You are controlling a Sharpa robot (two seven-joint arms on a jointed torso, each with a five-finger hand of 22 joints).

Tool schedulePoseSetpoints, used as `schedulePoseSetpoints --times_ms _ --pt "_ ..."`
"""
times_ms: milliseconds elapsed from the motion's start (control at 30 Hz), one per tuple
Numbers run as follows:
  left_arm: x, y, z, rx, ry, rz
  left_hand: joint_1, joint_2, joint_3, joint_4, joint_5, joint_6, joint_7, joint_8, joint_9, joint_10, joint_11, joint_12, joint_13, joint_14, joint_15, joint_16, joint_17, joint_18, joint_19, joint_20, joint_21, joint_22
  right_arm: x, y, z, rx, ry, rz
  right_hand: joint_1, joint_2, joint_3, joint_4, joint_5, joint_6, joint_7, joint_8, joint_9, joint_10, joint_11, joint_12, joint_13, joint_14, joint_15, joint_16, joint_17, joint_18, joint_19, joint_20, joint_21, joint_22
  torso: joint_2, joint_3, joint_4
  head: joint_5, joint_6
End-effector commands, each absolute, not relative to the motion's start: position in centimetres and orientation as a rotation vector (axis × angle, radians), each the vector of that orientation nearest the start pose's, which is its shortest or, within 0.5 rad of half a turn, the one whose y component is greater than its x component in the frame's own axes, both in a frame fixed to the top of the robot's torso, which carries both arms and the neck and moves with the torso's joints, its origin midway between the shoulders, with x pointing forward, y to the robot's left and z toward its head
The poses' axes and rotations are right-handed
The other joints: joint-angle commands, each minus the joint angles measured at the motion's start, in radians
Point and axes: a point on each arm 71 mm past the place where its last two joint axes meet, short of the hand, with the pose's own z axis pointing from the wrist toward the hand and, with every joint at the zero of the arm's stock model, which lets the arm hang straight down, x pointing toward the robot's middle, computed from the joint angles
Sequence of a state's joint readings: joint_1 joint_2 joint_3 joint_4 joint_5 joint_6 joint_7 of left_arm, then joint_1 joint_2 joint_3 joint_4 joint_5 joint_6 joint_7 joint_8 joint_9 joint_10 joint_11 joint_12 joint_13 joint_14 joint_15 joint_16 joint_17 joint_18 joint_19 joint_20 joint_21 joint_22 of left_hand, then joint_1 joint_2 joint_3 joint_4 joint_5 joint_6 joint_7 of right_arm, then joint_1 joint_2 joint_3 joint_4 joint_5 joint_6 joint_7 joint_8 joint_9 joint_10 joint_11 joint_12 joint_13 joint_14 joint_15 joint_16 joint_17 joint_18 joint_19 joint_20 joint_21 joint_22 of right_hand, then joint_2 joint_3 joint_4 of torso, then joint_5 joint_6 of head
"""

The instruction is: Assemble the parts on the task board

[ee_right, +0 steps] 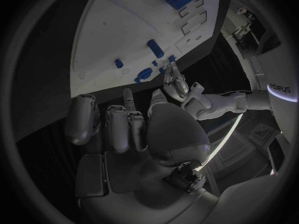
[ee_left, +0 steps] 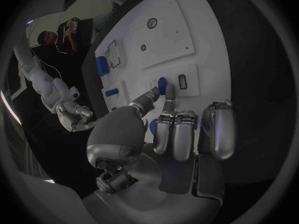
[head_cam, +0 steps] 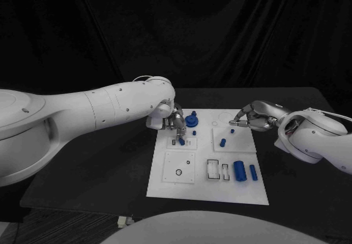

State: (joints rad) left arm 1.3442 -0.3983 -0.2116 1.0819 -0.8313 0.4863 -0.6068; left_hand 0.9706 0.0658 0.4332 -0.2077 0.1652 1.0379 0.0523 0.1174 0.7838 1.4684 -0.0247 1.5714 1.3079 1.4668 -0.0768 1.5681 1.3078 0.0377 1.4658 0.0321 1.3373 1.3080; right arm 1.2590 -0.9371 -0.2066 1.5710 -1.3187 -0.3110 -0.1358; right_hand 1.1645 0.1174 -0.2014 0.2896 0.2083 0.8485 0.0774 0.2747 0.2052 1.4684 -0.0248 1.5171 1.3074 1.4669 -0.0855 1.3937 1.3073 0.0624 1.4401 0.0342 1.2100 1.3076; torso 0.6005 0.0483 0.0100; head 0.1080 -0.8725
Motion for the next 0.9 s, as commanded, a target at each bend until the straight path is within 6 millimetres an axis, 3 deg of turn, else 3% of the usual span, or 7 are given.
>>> schedulePoseSetpoints --times_ms 33,300,500,633,900 --pt "52.33 11.15 -24.34 -0.003 2.699 -0.309 -0.019 -0.004 -0.011 0.02 -0.012 0.002 0.007 -0.009 -0.015 0.102 0.006 -0.001 0.263 0.104 0.004 0.003 0.263 0.014 0.006 0.007 -0.008 0.161 46.23 -23.97 -21.82 -0.037 1.841 0.574 0.004 0.007 -0.005 0.0 0.004 -0.002 0.002 0.001 0.0 0.058 0.007 -0.005 0.18 0.04 0.008 -0.007 0.008 0.013 -0.009 0.001 -0.003 0.163 0.002 -0.0008 -0.0006 0.0 0.0" --pt "52.27 11.06 -24.48 0.004 2.707 -0.307 -0.071 -0.012 -0.064 0.08 -0.089 0.01 0.013 -0.03 -0.053 0.102 0.012 -0.001 0.263 0.104 0.009 0.003 0.263 0.015 0.005 0.011 -0.017 0.161 46.16 -24.07 -21.96 -0.036 1.843 0.574 0.005 0.007 -0.005 0.0 0.005 -0.002 0.002 0.001 0.0 0.058 0.008 -0.005 0.179 0.04 0.008 -0.007 0.009 0.013 -0.01 0.001 -0.005 0.162 0.001 -0.0006 -0.0008 -0.001 0.0" --pt "52.25 11.03 -24.53 0.012 2.715 -0.303 -0.071 -0.009 -0.069 0.086 -0.086 0.017 0.011 -0.031 -0.058 0.102 0.011 -0.001 0.263 0.104 0.008 0.003 0.263 0.015 0.006 0.011 -0.015 0.162 46.13 -24.07 -22.01 -0.036 1.844 0.575 0.005 0.007 -0.005 0.0 0.005 -0.002 0.002 0.001 0.0 0.058 0.008 -0.005 0.179 0.04 0.008 -0.007 0.009 0.013 -0.01 0.001 -0.005 0.162 0.001 -0.0006 -0.0009 0.0 0.0" --pt "52.27 11.06 -24.56 0.012 2.717 -0.301 -0.051 -0.006 -0.066 0.08 -0.052 0.028 0.007 -0.033 -0.068 0.102 0.007 -0.001 0.263 0.104 0.005 0.003 0.263 0.015 0.008 0.009 -0.014 0.164 46.13 -24.07 -22.03 -0.036 1.844 0.575 0.005 0.007 -0.005 0.0 0.005 -0.002 0.002 0.001 0.0 0.058 0.008 -0.005 0.179 0.04 0.008 -0.007 0.009 0.013 -0.01 0.001 -0.005 0.162 0.001 -0.0006 -0.0008 0.0 0.0" --pt "52.35 11.2 -24.58 0.006 2.716 -0.298 -0.006 -0.004 -0.036 0.042 0.091 0.046 -0.001 -0.031 -0.08 0.102 -0.001 -0.001 0.263 0.104 -0.002 0.003 0.263 0.015 0.011 0.002 -0.017 0.167 46.12 -24.08 -22.06 -0.036 1.845 0.575 0.005 0.007 -0.005 0.0 0.005 -0.002 0.002 0.001 0.0 0.058 0.008 -0.005 0.179 0.04 0.008 -0.007 0.009 0.013 -0.01 0.001 -0.005 0.162 0.001 -0.0005 -0.0005 0.001 0.0"
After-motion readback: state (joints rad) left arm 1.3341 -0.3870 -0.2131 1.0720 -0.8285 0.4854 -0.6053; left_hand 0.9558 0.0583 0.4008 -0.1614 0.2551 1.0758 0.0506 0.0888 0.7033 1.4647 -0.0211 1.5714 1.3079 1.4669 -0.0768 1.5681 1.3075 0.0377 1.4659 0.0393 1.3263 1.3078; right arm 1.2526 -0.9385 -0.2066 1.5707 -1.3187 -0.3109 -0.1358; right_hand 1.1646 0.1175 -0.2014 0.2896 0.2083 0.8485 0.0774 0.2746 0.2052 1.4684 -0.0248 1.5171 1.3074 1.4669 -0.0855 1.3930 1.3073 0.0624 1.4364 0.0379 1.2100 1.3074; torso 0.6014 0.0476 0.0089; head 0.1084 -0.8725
